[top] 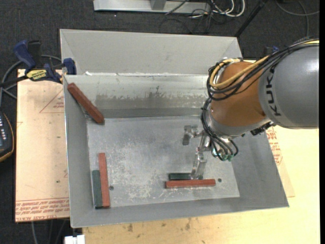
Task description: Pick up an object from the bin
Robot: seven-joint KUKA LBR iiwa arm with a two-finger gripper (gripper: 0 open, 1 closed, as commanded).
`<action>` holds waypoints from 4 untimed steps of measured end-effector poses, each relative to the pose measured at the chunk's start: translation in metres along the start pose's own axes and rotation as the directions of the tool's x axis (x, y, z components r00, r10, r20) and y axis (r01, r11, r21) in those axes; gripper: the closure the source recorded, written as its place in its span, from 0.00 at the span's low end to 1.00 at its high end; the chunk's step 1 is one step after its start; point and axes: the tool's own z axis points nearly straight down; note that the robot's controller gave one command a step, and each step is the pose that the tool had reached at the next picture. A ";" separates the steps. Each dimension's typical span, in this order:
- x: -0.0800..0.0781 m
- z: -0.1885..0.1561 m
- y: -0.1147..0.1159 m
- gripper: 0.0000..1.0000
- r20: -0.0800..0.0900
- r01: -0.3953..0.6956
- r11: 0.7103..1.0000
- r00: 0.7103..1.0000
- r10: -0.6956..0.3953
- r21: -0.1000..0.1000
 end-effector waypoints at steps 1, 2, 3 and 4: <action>0.037 0.070 0.027 0.00 -0.001 -0.081 0.997 0.997 0.081 -0.001; 0.034 0.066 0.026 1.00 0.007 -0.082 0.997 0.997 0.082 -0.001; 0.048 0.066 -0.054 1.00 0.006 0.035 0.999 0.999 -0.035 0.003; 0.004 0.065 -0.122 1.00 0.013 -0.021 1.000 1.000 0.021 0.001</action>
Offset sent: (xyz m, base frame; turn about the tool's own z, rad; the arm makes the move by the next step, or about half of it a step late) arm -0.0343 0.0248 -0.0655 0.0839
